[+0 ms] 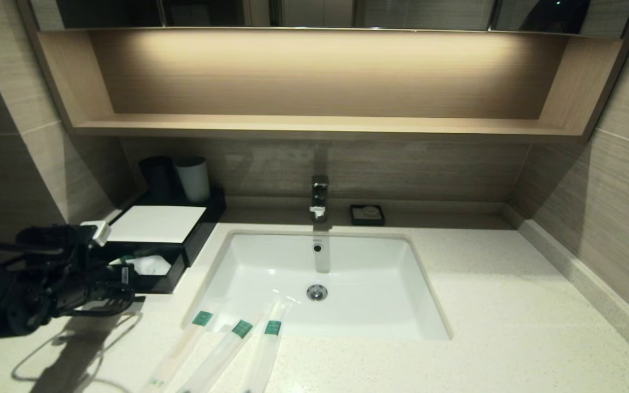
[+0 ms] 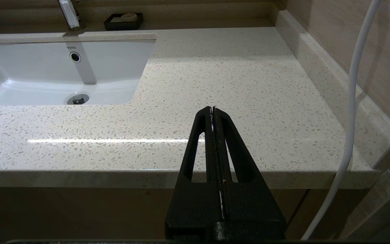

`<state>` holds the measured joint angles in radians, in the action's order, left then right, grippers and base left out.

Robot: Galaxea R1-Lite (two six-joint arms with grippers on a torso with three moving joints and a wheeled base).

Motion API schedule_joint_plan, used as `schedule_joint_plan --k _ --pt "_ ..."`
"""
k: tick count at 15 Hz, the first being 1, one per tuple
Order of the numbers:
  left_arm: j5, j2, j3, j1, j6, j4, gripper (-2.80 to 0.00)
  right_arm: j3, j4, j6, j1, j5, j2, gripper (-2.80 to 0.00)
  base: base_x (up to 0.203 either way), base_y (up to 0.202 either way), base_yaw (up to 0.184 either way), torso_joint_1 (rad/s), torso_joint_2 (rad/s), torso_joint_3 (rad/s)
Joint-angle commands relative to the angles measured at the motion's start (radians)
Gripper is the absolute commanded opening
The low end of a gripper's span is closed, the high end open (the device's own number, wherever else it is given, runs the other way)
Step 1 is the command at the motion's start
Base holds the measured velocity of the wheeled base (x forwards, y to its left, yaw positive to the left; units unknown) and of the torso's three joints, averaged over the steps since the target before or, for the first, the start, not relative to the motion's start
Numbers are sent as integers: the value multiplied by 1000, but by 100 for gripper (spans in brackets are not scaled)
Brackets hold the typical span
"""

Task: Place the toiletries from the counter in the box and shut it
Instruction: Open the drawer

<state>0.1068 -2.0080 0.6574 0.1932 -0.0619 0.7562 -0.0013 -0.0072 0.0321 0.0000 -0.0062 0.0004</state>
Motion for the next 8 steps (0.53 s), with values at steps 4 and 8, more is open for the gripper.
schedule_joint_plan --k 4,8 --pt "0 25 -18 0 -2 8 -280 1 0 0 0 0 1 -280 0 0 0 0 0 0" --pt "-18 38 -39 0 -19 8 -280 0 0 0 0 0 1 -280 0 0 0 0 0 0"
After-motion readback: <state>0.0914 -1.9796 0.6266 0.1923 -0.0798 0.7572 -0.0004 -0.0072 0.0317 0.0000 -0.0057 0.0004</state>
